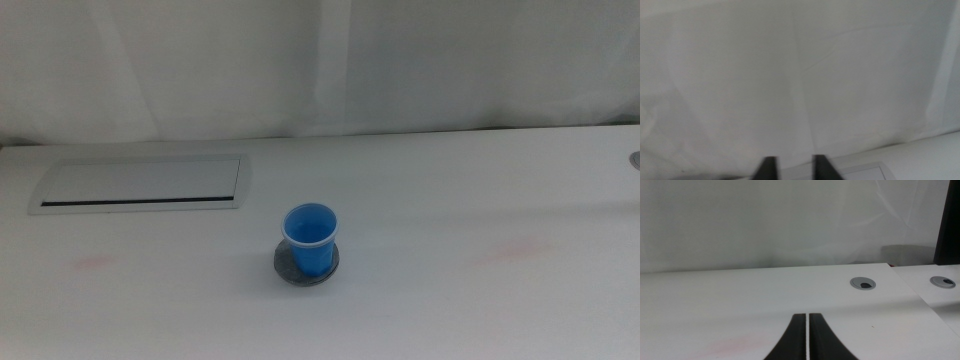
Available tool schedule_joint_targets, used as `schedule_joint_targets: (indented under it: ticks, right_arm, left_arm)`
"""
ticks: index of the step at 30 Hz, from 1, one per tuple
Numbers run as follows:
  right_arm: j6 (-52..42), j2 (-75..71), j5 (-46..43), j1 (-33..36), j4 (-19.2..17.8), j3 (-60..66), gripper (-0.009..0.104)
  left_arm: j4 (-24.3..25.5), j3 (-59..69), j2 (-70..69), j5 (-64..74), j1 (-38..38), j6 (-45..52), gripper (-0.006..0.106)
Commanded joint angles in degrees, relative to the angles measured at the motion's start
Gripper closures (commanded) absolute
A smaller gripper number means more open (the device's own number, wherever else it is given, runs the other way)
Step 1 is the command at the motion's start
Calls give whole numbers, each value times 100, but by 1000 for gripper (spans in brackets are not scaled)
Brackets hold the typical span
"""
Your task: Place an empty cup on a cup mat.
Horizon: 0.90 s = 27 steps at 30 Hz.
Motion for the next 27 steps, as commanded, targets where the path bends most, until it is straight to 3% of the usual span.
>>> schedule_joint_targets:
  ticks: [1,9,13,16,21,27]
  right_arm:
    - [-41,-15,-25,16,-6,219,98]
    - [-41,-15,-25,16,-6,219,98]
    - [-41,-15,-25,16,-6,219,98]
    - [-41,-15,-25,16,-6,219,98]
    - [-41,-15,-25,16,-6,219,98]
    - [-41,-15,-25,16,-6,219,98]
  left_arm:
    - [-29,907,-770,-791,-98,116,104]
    - [-68,3316,-2484,-1899,-98,-328,102]
    - [-82,3986,-2652,-1870,-98,-474,102]
    - [-82,4525,-2614,-2547,-98,-605,102]
    - [-66,5399,-2614,-3992,-98,131,103]
    - [-79,5935,-2984,-4840,-98,-191,103]
